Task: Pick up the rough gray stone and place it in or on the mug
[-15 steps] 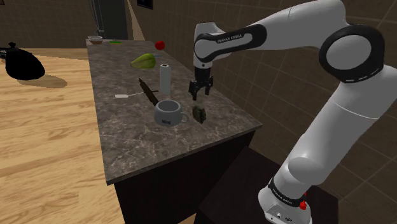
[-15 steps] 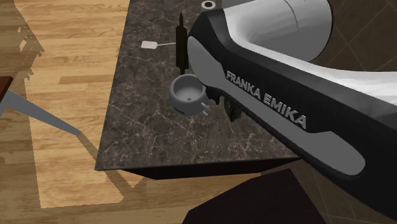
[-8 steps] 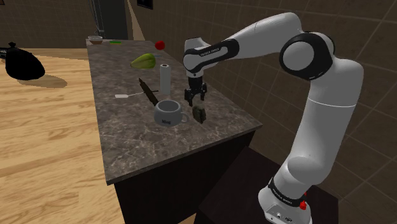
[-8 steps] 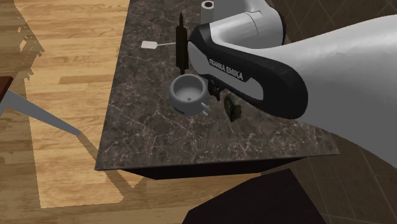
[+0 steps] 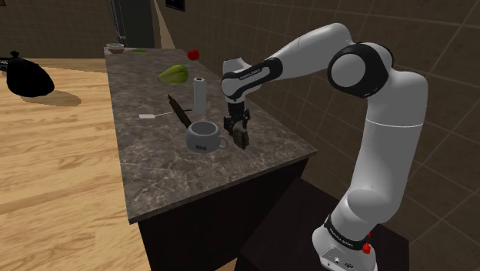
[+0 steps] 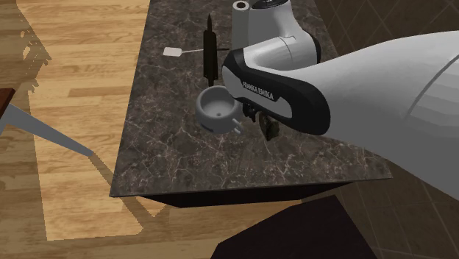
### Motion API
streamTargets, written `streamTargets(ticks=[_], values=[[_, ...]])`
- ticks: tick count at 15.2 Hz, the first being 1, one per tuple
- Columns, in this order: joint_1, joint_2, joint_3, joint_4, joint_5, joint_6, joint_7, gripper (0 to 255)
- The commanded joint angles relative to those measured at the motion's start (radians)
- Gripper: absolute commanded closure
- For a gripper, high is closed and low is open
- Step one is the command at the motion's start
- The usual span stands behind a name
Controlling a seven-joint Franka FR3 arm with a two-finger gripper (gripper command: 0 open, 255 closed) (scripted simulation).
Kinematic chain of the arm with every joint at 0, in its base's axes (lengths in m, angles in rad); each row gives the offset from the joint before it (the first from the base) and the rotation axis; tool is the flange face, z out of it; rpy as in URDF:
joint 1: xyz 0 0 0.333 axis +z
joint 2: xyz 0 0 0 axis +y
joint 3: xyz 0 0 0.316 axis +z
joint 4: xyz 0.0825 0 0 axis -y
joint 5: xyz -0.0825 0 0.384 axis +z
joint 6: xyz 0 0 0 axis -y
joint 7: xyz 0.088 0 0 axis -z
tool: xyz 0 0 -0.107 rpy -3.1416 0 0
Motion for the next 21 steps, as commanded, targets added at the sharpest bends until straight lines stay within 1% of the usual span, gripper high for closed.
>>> streamTargets(ticks=[1, 8, 9, 18, 21], values=[[0.001, 0.008, 0.001, -0.007, 0.0, 0.015, 0.003, 0], [0.001, 0.008, 0.001, -0.006, 0.0, 0.015, 0.003, 0], [0.001, 0.008, 0.001, -0.006, 0.0, 0.015, 0.003, 255], [0.001, 0.008, 0.001, -0.006, 0.0, 0.015, 0.003, 255], [0.001, -0.011, 0.001, 0.009, 0.001, -0.02, 0.0, 255]])
